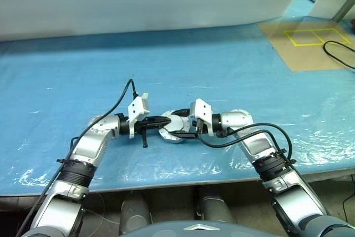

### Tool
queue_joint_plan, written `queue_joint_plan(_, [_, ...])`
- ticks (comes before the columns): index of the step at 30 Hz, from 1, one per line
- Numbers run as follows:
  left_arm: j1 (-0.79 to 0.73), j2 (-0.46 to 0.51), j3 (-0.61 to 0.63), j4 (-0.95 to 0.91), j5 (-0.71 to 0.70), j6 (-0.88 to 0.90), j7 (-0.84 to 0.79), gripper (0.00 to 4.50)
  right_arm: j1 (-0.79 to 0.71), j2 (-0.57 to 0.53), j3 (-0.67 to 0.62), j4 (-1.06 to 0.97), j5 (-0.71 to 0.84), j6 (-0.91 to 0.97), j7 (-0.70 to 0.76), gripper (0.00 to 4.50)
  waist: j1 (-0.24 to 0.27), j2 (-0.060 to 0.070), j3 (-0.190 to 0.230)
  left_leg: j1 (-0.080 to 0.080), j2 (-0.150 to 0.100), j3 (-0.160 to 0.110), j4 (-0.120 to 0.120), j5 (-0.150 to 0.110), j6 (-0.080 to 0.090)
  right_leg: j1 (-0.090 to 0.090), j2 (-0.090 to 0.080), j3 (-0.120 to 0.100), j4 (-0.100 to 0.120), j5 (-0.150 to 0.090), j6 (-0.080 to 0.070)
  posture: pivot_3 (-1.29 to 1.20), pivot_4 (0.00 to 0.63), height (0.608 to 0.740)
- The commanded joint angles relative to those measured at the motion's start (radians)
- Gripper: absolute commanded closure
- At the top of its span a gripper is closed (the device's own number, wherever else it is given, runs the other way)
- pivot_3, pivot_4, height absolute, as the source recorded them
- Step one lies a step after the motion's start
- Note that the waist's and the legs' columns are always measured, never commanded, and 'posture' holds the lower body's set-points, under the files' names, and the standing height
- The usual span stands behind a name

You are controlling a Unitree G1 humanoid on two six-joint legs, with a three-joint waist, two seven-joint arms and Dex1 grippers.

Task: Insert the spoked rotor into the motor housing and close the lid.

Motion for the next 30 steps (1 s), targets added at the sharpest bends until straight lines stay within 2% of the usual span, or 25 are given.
queue_joint_plan(1, [0.012, 0.014, -0.031, 0.024, 0.037, -0.003, -0.011, 4.50, 0.015, -0.008, 0.018, -0.001, -0.017, 0.014, 0.001, 1.58, 0.000, 0.000, 0.000, 0.000, 0.000, 0.000, 0.000, 0.000, 0.000, 0.000, 0.000, 0.000, 0.000, 0.000, 0.000, 0.00, 0.150, 0.740])
queue_joint_plan(15, [0.033, 0.013, -0.018, -0.001, 0.011, 0.013, -0.005, 4.50, 0.005, -0.003, -0.001, -0.002, 0.019, 0.051, 0.010, 1.58, 0.000, 0.000, -0.001, 0.001, 0.000, 0.000, 0.000, 0.000, 0.000, 0.001, 0.000, 0.000, 0.000, 0.000, 0.000, 0.00, 0.150, 0.740])
queue_joint_plan(17, [0.033, 0.013, -0.019, -0.001, 0.010, 0.013, -0.006, 4.50, 0.005, -0.008, -0.003, -0.008, 0.027, 0.058, 0.021, 0.84, 0.001, 0.000, -0.001, 0.001, 0.000, 0.000, 0.000, 0.000, 0.000, 0.001, 0.000, 0.000, 0.000, 0.000, 0.000, 0.00, 0.150, 0.740])
queue_joint_plan(20, [0.033, 0.013, -0.019, -0.005, 0.007, 0.016, -0.008, 4.50, 0.009, -0.006, -0.014, -0.014, 0.039, 0.062, 0.022, 0.01, 0.000, 0.000, -0.001, 0.001, 0.000, 0.000, 0.000, 0.000, 0.000, 0.001, 0.000, 0.000, 0.000, 0.000, 0.000, 0.00, 0.150, 0.740])
queue_joint_plan(30, [0.026, 0.016, -0.020, -0.006, -0.001, 0.030, -0.019, 4.50, 0.012, -0.019, -0.094, -0.050, 0.162, 0.169, 0.049, 0.01, 0.001, 0.000, -0.001, 0.000, 0.000, 0.000, 0.000, 0.000, 0.000, 0.000, 0.000, 0.000, -0.001, 0.000, 0.000, 0.00, 0.150, 0.740])
